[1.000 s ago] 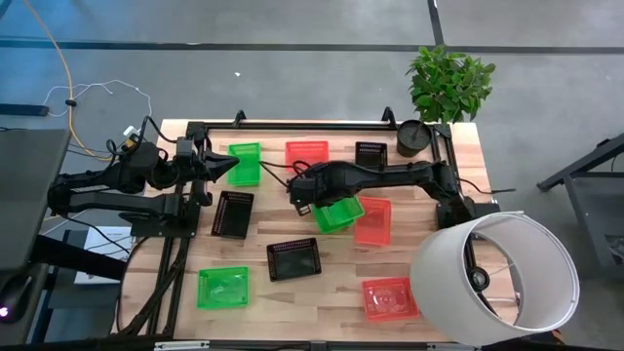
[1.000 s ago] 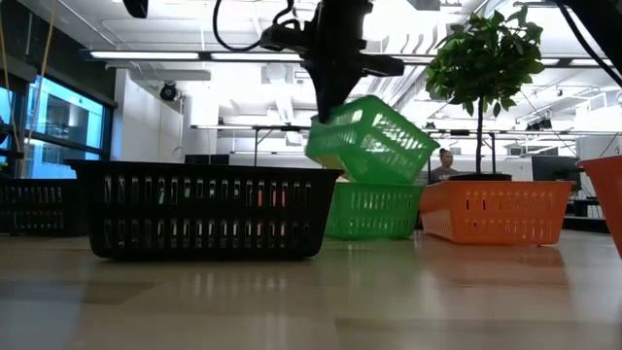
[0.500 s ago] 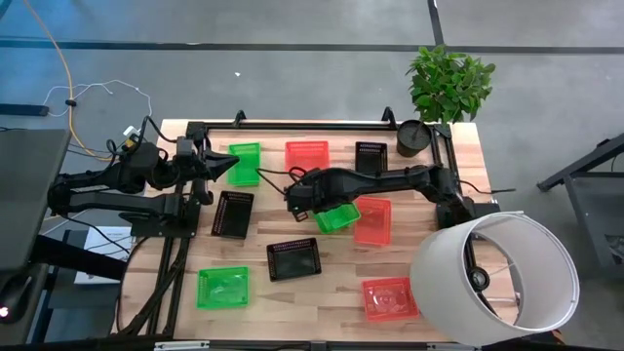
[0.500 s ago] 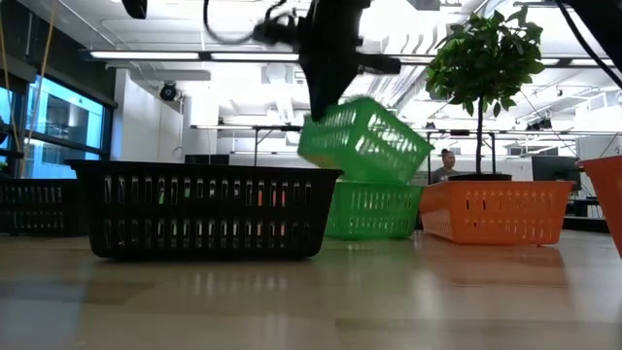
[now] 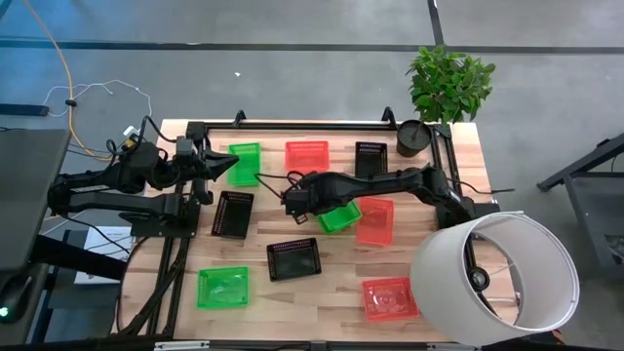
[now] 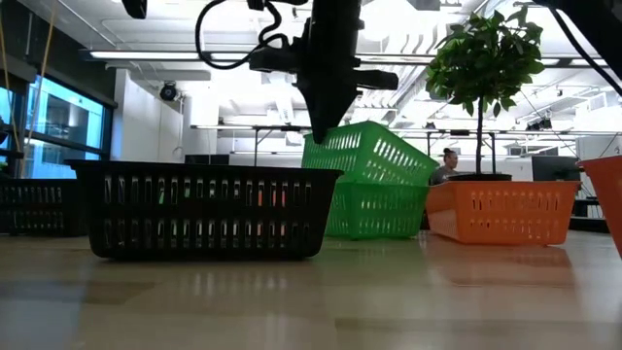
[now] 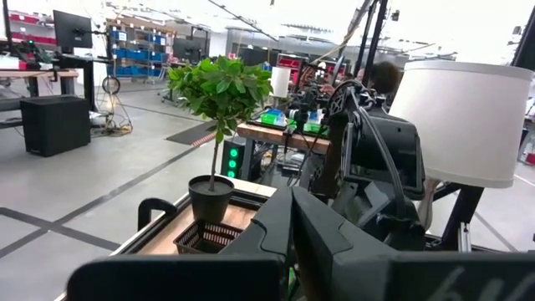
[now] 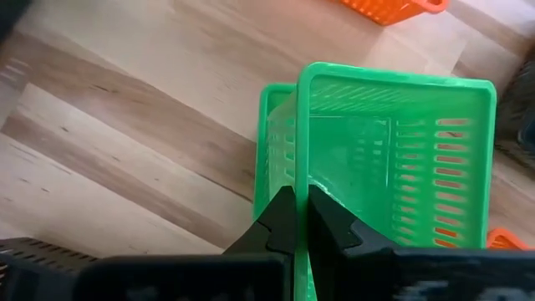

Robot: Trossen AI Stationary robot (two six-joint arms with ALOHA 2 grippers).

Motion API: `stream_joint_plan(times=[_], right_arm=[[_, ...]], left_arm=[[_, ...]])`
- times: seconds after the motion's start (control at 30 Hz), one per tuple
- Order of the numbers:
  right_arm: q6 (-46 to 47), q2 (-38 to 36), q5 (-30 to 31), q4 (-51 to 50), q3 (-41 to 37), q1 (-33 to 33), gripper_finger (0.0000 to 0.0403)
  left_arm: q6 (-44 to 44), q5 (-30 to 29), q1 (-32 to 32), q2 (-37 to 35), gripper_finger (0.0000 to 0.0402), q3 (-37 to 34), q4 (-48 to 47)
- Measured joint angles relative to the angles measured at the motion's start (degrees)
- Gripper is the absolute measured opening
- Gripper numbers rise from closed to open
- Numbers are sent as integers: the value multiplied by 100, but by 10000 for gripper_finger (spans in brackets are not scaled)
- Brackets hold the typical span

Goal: Stack baskets by color
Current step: Stack the green basket on the green basket

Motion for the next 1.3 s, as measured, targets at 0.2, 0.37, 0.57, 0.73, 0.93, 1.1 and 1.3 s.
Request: stream_joint_plan(times=[0.2, 0.37, 0.57, 0.73, 0.93, 1.1, 1.3], right_arm=[[-2, 0, -2, -49, 0, 0, 13], [-2, 0, 46, -164, 0, 0, 71], [-258, -15, 40, -149, 4, 0, 150], [-1143, -150, -125, -377, 11, 2, 191], [-2494, -583, -250, -1123, -141, 48, 212], [-3089, -1384, -421, -917, -1183, 46, 213], [-2378, -3152, -969, 798, -3598, 50, 213]], left_arm=[[0, 2, -1, 0, 1, 0, 1], [0, 2, -1, 0, 1, 0, 2], [0, 4, -1, 0, 1, 0, 2], [0, 4, -1, -1, 1, 0, 0], [-5, 27, 0, -3, 1, 0, 0], [-161, 538, -1, -42, 1, 0, -1], [-153, 665, -3, -55, 1, 0, -8]])
